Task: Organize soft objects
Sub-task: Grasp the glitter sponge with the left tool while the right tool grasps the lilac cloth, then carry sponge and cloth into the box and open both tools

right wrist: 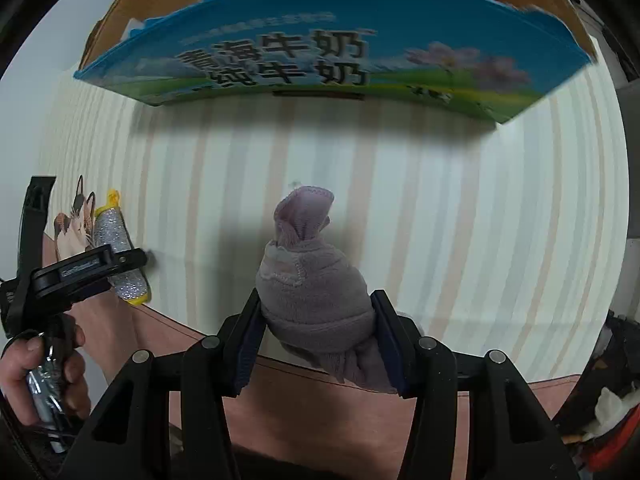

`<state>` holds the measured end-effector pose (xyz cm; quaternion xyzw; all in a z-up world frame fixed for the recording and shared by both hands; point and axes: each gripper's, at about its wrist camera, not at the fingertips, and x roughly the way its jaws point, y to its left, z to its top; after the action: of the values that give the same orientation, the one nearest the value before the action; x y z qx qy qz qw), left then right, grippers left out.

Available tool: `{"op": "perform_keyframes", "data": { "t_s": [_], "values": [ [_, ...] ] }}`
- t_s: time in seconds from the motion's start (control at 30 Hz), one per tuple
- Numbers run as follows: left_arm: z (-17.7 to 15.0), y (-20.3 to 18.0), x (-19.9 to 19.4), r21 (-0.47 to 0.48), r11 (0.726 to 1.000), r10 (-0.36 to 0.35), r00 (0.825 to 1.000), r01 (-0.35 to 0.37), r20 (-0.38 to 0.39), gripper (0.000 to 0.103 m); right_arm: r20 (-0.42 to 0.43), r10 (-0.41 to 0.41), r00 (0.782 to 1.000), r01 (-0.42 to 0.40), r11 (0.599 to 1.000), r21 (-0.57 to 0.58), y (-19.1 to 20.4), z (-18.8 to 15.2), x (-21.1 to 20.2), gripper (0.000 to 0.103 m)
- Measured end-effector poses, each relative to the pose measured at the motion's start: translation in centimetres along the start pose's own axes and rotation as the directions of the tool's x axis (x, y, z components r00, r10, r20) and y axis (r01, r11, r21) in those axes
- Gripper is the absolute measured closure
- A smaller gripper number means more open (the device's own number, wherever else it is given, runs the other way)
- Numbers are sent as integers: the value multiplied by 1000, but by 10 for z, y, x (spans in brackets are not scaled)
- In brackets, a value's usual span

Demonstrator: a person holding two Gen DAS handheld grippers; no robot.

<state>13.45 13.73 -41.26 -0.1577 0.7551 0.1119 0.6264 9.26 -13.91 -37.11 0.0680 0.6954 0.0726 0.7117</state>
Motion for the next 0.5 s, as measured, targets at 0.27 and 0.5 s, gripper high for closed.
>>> {"op": "perform_keyframes", "data": {
  "t_s": [0.27,0.5],
  "values": [
    [-32,-48,-96,143,986,-105,980,81,171,56,56,54,997,-54,999,-3,3,7,-45,49],
    [-3,-128,-220,345,925,-264,921,157,287,56,210,105,972,-108,994,4,-11,27,-147,49]
  ]
}}
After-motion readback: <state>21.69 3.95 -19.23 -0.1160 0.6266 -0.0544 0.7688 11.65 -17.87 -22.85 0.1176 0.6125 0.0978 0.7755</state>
